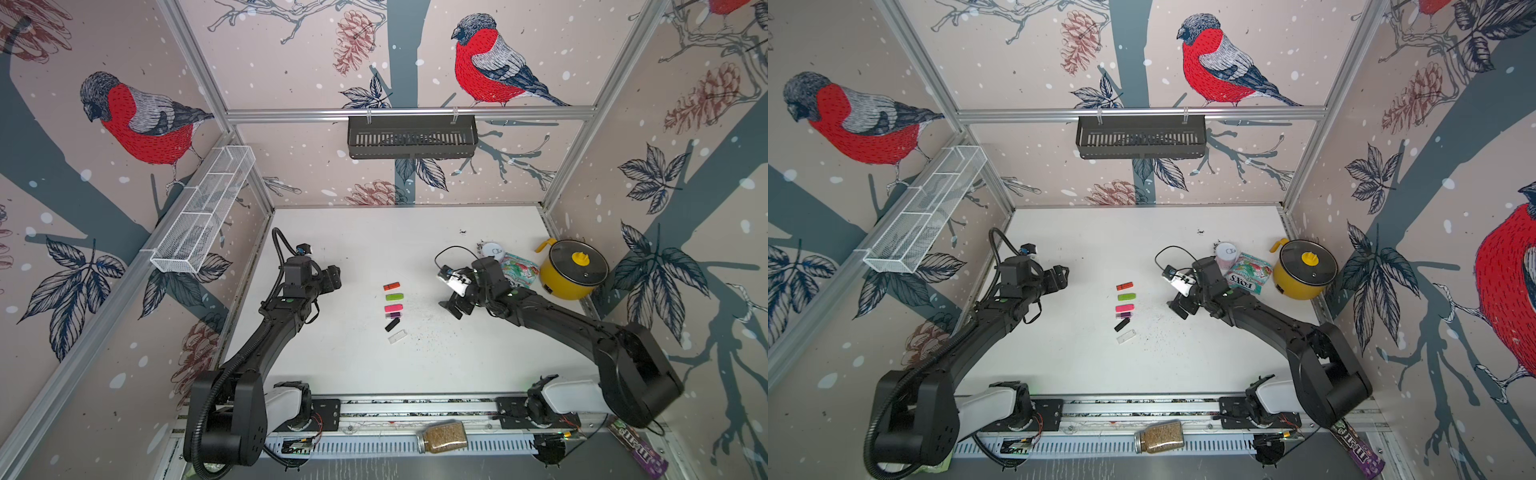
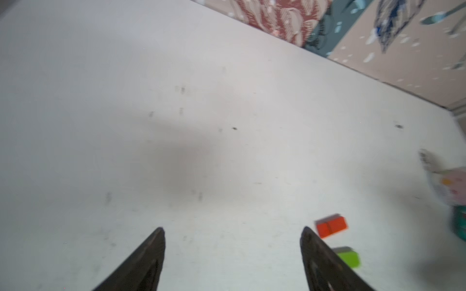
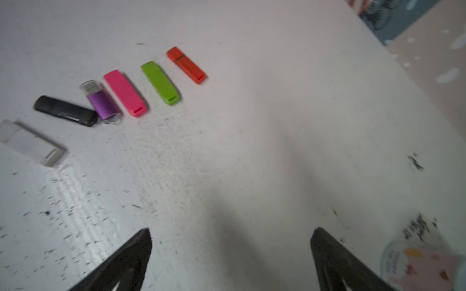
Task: Close the usb drive cover
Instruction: Reset both arms
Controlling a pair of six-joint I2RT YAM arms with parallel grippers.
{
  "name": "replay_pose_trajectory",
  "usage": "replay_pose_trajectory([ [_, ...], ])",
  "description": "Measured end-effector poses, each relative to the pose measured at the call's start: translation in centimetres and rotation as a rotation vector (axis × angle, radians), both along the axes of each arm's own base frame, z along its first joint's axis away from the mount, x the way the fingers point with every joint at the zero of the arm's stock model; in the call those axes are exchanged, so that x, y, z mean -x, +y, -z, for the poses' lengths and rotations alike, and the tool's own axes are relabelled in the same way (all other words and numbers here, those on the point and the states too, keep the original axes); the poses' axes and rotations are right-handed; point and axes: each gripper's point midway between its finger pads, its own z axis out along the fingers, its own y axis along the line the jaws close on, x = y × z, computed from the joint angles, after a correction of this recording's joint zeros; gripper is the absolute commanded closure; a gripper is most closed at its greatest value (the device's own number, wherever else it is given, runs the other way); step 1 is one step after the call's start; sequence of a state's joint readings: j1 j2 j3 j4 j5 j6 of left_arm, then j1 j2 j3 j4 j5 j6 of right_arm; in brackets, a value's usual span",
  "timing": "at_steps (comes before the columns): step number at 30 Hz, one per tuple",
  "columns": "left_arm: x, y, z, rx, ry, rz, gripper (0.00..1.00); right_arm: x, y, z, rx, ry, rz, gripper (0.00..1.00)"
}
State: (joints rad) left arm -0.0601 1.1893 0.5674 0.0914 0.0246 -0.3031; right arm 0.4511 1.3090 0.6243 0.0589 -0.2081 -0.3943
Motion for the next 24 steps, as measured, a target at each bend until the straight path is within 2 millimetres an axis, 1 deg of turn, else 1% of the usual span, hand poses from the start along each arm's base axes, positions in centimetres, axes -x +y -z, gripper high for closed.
replay_pose_trajectory([
  [2,-0.1,1.9,1.2,-0.103,-0.023,-0.063,0.15,-2.0,-4.5,-0.2,-0.047,-0.053,0.219,0.01],
  [5,0.0,4.2,3.2,-0.233,-0.037,-0.139,0.15,-3.9,-10.6,-0.2,-0.125,-0.11,0.503,0.01],
  [8,-0.2,5.5,4.4,-0.31,-0.057,-0.176,0.15,-4.5,-14.6,0.6,-0.172,-0.153,0.685,0.01],
  [9,-0.4,5.6,4.3,-0.325,-0.075,-0.18,0.15,-4.5,-15.5,0.9,-0.177,-0.165,0.722,0.01],
  [12,-1.4,5.8,3.0,-0.329,-0.192,-0.2,0.14,-4.3,-16.5,1.3,-0.207,-0.23,0.765,0.01],
  [13,-1.5,5.9,3.1,-0.329,-0.221,-0.204,0.13,-4.3,-16.9,1.2,-0.218,-0.255,0.773,0.01],
  [16,-0.3,5.6,5.3,-0.341,-0.225,-0.171,0.09,-5.2,-18.4,0.6,-0.269,-0.314,0.824,0.01],
  [17,-0.3,5.5,5.4,-0.343,-0.224,-0.168,0.02,-5.5,-19.0,0.5,-0.283,-0.331,0.836,0.01],
  [18,-0.6,5.5,4.7,-0.343,-0.243,-0.171,0.01,-5.6,-19.3,0.5,-0.293,-0.339,0.844,0.01],
  [20,-1.6,5.4,2.2,-0.326,-0.333,-0.188,0.01,-5.5,-19.7,0.7,-0.32,-0.344,0.858,0.01],
  [21,-1.8,5.4,1.6,-0.322,-0.361,-0.193,0.01,-5.5,-19.7,0.6,-0.326,-0.351,0.857,0.01],
  [24,-1.8,5.4,1.4,-0.323,-0.366,-0.193,0.01,-5.7,-19.5,-0.5,-0.366,-0.385,0.848,0.0],
])
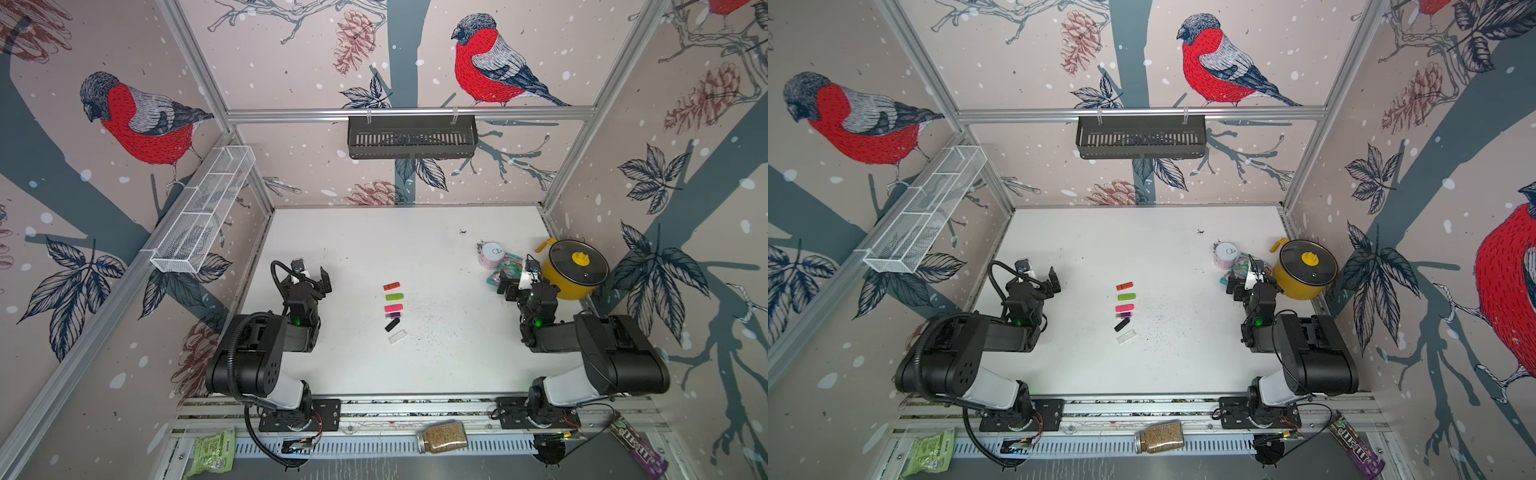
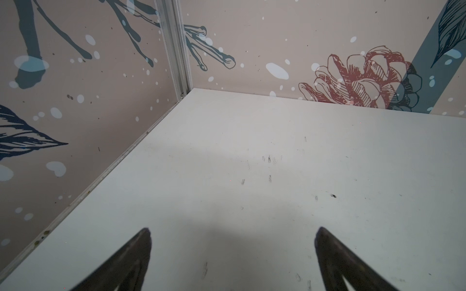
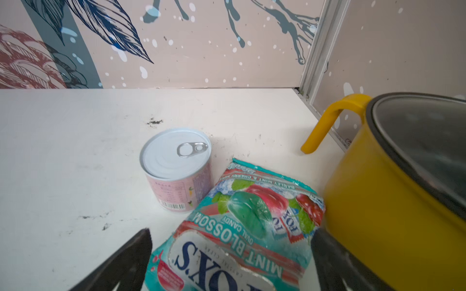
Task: Close the usb drive cover
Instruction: Reset both arms
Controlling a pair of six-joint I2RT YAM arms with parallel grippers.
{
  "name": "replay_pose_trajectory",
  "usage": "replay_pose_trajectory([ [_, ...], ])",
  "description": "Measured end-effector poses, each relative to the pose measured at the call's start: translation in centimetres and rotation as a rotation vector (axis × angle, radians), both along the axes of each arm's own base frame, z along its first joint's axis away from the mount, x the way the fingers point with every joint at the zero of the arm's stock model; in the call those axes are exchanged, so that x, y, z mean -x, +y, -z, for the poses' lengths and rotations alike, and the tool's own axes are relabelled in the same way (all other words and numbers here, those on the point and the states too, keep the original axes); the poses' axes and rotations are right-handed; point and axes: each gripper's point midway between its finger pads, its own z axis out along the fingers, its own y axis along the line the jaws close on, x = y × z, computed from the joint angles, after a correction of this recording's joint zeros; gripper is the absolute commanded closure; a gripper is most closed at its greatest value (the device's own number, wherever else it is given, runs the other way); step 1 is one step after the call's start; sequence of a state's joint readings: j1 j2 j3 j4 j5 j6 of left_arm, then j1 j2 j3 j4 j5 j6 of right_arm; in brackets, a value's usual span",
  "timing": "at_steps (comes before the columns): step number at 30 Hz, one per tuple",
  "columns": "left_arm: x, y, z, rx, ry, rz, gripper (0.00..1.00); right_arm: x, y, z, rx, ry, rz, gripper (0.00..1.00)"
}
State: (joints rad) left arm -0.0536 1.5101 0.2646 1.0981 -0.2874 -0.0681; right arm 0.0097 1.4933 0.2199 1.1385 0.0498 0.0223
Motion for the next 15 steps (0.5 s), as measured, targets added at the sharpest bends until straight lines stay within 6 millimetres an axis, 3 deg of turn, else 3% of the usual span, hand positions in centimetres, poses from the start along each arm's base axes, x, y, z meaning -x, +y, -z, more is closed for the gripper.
replay_pose_trajectory([
  [15,-0.52,-0.91,-0.45,-0.022,-0.003,0.029,0.01,-0.08,0.17,-0.8,-0.003,-0.037,0.002,0.01],
])
